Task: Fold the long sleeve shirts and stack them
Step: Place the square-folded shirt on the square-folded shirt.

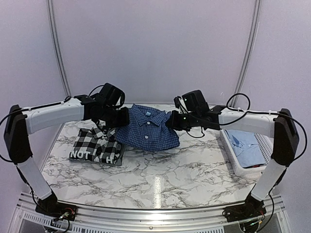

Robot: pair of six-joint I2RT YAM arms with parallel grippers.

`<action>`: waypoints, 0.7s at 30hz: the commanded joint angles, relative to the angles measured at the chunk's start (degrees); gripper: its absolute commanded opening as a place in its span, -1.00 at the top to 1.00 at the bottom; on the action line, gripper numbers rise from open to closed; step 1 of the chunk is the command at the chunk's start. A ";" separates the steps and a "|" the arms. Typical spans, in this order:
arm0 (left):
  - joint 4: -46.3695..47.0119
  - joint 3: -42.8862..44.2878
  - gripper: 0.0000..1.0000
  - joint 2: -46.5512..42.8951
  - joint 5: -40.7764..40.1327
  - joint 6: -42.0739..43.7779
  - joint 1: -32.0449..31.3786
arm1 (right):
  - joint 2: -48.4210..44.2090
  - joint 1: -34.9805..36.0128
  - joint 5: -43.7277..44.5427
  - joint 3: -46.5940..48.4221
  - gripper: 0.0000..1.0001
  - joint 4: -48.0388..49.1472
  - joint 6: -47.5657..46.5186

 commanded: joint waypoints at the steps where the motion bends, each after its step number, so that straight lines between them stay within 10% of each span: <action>1: -2.20 -7.30 1.00 -10.15 -2.00 0.57 4.53 | 4.03 5.66 0.26 7.95 1.00 3.28 3.58; 21: -9.02 -23.93 1.00 -26.72 0.65 5.75 27.61 | 30.49 19.82 -3.47 36.17 1.00 10.80 11.97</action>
